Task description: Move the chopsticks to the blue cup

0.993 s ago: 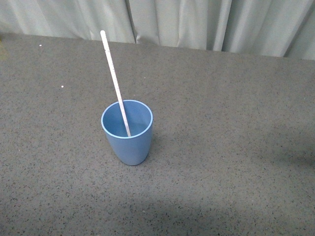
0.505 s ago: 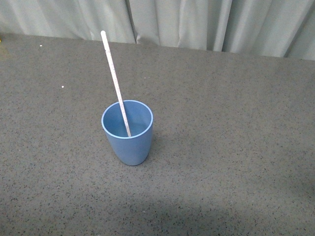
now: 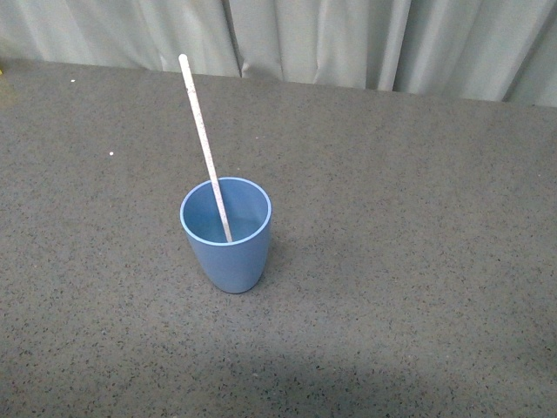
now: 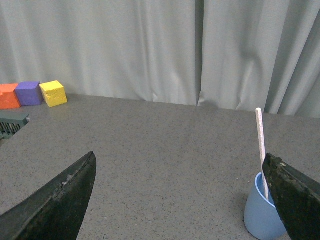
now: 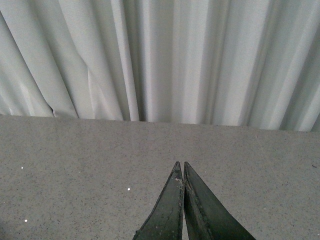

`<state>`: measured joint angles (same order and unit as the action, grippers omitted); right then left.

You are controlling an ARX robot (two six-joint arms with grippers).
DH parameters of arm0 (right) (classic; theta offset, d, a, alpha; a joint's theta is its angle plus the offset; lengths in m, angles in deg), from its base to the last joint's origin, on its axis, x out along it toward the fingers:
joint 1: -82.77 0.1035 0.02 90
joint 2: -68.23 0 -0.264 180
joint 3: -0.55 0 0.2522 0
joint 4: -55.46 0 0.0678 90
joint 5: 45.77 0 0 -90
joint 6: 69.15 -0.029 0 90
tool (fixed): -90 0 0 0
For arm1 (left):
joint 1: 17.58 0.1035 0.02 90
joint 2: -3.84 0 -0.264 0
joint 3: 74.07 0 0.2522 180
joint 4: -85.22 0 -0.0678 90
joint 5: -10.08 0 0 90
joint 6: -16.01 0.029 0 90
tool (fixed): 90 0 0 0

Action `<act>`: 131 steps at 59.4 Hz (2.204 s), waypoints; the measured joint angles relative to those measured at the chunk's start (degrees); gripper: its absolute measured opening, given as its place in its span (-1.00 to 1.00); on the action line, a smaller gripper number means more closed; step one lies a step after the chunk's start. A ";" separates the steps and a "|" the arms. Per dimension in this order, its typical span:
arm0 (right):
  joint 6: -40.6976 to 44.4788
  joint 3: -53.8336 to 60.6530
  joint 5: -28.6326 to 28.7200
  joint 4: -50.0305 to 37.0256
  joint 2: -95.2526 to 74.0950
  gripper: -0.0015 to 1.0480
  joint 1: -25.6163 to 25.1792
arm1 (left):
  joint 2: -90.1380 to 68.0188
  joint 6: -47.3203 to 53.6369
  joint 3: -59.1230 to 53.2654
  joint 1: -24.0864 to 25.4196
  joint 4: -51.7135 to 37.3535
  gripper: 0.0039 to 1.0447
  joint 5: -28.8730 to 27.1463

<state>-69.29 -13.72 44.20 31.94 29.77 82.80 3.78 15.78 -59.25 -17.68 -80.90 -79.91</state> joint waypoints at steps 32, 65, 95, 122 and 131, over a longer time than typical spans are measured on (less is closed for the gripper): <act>0.00 0.26 0.04 15.67 16.94 -0.98 0.00 | 0.00 0.00 0.00 0.00 0.00 0.88 0.00; 0.00 0.26 0.07 25.81 27.21 -0.98 0.00 | 0.00 0.00 0.00 0.00 0.00 0.88 0.00; 0.11 0.22 0.11 37.18 38.16 -0.78 0.00 | 0.04 0.00 0.00 0.00 0.00 0.88 0.00; 0.09 0.22 0.11 37.18 38.21 0.85 0.00 | 0.04 -0.02 0.00 0.00 0.00 0.88 0.00; 0.09 0.22 0.11 37.18 38.21 0.82 0.00 | 0.04 0.00 0.00 0.00 0.00 0.88 0.00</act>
